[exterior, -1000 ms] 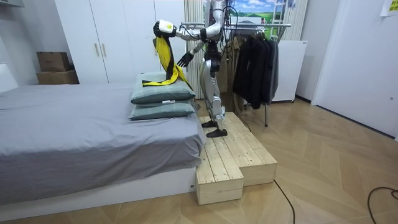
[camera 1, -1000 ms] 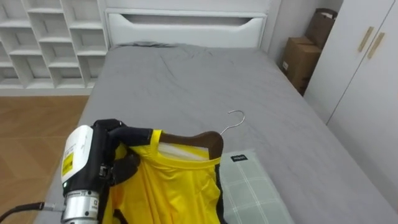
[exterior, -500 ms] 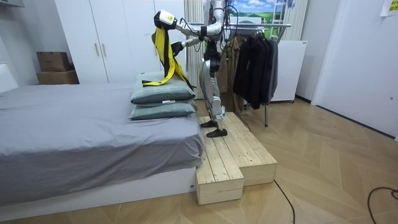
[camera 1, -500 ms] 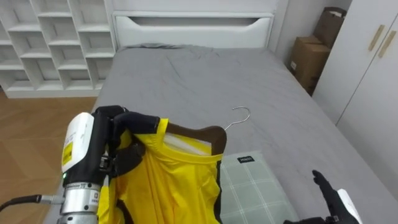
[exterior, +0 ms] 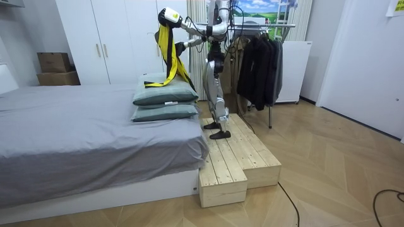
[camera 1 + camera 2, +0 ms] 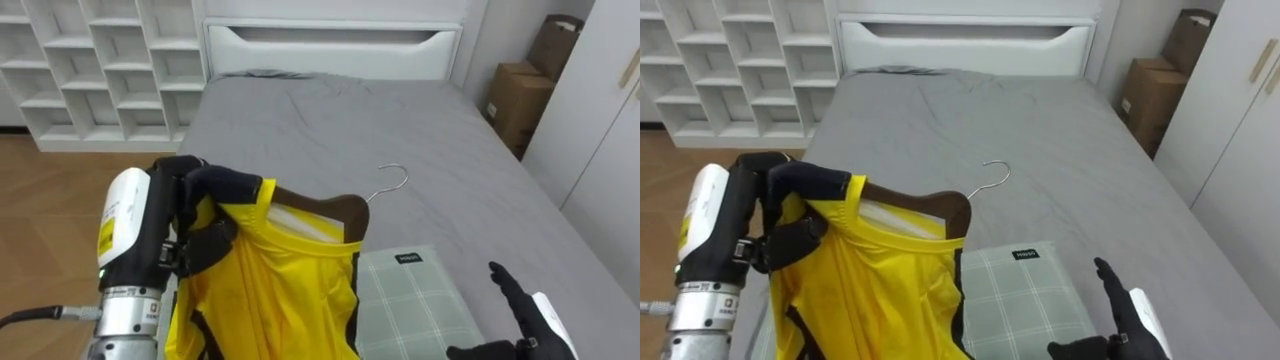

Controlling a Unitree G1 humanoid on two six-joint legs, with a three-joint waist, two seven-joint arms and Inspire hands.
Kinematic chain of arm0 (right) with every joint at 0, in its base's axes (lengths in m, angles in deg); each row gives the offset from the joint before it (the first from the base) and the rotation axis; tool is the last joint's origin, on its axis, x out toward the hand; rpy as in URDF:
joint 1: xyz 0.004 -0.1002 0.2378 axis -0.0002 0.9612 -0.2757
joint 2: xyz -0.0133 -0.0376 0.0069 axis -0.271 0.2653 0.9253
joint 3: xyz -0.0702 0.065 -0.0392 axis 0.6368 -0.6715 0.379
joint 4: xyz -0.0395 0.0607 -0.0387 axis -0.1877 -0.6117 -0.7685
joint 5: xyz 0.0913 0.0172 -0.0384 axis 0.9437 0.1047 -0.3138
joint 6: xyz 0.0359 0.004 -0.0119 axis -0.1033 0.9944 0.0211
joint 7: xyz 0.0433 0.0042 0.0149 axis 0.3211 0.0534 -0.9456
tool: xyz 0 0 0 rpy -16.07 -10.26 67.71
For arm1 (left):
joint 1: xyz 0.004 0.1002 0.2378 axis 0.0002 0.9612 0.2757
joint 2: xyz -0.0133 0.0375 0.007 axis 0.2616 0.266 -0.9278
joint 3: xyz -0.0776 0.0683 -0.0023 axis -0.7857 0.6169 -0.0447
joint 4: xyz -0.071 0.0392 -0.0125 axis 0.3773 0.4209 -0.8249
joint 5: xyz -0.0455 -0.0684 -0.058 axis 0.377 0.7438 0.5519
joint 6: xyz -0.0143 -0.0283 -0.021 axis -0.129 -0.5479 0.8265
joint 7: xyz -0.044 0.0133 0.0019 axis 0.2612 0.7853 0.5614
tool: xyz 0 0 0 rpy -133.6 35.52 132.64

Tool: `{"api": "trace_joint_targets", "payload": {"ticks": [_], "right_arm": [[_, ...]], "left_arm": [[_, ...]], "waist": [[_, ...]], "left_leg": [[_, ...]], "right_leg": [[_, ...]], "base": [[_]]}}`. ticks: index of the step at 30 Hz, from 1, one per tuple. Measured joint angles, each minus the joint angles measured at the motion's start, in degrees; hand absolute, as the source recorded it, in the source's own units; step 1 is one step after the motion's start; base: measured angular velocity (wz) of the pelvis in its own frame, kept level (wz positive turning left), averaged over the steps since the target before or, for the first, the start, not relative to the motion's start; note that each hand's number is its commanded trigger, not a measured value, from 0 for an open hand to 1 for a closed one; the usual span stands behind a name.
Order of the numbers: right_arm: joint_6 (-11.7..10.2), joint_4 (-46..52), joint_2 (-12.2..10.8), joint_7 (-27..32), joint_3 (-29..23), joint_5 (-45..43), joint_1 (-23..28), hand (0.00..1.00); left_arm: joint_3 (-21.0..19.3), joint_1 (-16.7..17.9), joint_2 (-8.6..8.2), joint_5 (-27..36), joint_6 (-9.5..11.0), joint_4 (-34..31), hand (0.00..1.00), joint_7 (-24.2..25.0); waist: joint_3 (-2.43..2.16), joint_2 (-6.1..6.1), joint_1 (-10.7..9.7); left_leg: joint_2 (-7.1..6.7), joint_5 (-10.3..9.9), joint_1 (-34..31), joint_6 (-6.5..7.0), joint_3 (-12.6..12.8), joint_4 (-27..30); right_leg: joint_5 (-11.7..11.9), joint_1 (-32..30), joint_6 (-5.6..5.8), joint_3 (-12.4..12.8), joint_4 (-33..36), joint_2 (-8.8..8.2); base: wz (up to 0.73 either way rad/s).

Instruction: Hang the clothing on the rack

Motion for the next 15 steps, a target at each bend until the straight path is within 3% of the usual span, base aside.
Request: {"api": "trace_joint_targets", "payload": {"ticks": [6,15], "right_arm": [[0.0,0.0,-0.2,-1.7,0.1,1.3,0.0,0.00],[0.2,0.2,-0.2,-7.6,3.4,12.6,-0.2,0.00]], "left_arm": [[0.0,0.0,-0.02,-3.2,0.9,-1.7,1.00,0.0],[0.0,-0.1,-0.12,-5.5,1.2,-5.8,1.00,1.3]], "waist": [[0.02,0.18,0.0],[0.01,0.26,0.7]], "left_leg": [[0.00,0.0,-0.1,0.00,0.1,0.0],[0.00,0.0,-0.3,0.00,-0.2,0.4]], "right_leg": [[0.0,-0.1,0.00,0.4,-0.1,0.05],[0.0,-0.4,-0.02,0.1,-0.1,-0.21]], "base": [[0.00],[0.01]]}}
